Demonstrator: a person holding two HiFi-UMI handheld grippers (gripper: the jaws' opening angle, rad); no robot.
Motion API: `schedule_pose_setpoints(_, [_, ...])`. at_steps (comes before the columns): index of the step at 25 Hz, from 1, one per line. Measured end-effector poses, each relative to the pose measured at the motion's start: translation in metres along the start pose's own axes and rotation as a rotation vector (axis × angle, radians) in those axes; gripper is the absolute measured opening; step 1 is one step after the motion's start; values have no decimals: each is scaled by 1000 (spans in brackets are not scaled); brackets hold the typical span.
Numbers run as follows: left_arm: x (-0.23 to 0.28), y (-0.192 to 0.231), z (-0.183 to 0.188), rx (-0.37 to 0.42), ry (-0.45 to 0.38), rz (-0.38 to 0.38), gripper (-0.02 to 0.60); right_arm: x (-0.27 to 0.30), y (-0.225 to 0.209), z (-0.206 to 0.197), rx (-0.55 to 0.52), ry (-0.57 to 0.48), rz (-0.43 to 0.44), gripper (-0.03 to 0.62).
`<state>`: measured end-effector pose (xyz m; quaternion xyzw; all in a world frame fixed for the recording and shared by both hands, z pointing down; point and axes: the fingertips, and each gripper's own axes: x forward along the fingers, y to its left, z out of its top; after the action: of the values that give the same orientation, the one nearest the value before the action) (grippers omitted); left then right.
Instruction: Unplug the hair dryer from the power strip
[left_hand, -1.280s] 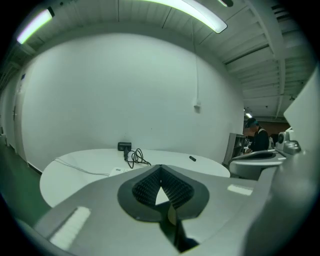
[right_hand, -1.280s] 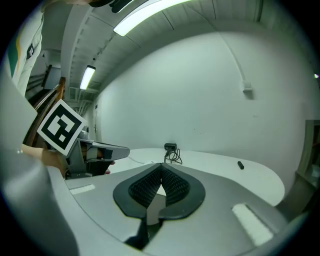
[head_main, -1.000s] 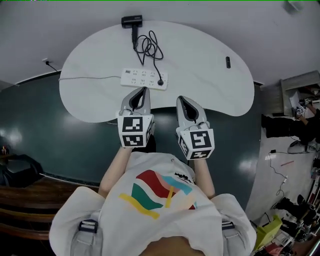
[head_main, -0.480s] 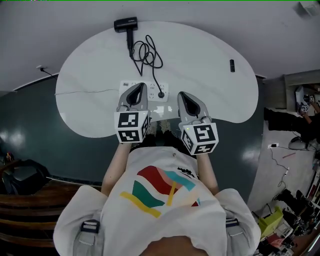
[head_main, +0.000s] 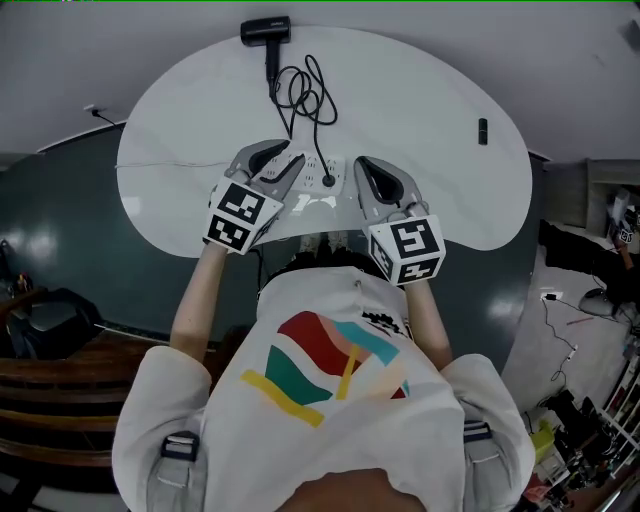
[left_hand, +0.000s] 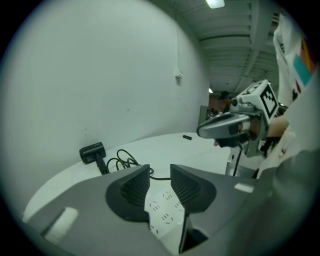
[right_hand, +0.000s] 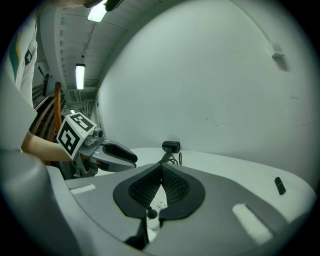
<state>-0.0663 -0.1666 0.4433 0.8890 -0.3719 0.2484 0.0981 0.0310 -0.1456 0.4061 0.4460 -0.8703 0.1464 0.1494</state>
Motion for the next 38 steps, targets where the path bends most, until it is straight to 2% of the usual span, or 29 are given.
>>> schedule_pose_setpoints(2, [2, -8, -13, 114, 81, -93, 141, 1, 1, -1, -4, 6, 14, 12])
schedule_pose_setpoints(4, [6, -20, -39, 249, 215, -207, 190, 2, 3, -5, -8, 16, 22, 12])
schedule_pose_setpoints(5, [8, -24, -52, 326, 285, -253, 195, 3, 3, -7, -9, 23, 25, 12])
schedule_pose_setpoints(8, [18, -28, -80, 520, 429, -330, 195, 4, 6, -15, -17, 46, 39, 12])
schedule_pose_setpoints(12, [28, -33, -112, 616, 590, -444, 199, 1, 9, -27, -13, 80, 44, 12])
schedule_pose_setpoints(14, [32, -33, -123, 661, 638, -473, 199, -1, 12, -33, -10, 97, 44, 12])
schedule_pose_setpoints(17, [35, -30, -132, 681, 700, -503, 199, -2, 13, -39, -8, 119, 49, 12])
schedule_pose_setpoints(20, [36, -22, -141, 662, 781, -527, 212, 0, 15, -46, -14, 143, 56, 12])
schedule_pose_setpoints(23, [38, -19, -143, 632, 816, -553, 246, 4, 17, -52, -48, 174, 71, 12])
schedule_pose_setpoints(27, [40, -18, -143, 659, 859, -570, 270, 16, 23, -71, -94, 240, 134, 13])
schedule_pose_setpoints(29, [40, -18, -142, 669, 864, -566, 272, 24, 30, -84, -153, 281, 184, 41])
schedule_pose_setpoints(32, [41, -18, -141, 668, 846, -566, 284, 37, 38, -106, -275, 332, 248, 141])
schedule_pose_setpoints(35, [42, -18, -142, 673, 853, -565, 282, 49, 43, -122, -333, 347, 278, 158])
schedule_pose_setpoints(38, [43, -17, -142, 682, 866, -560, 282, 63, 41, -127, -344, 327, 277, 158])
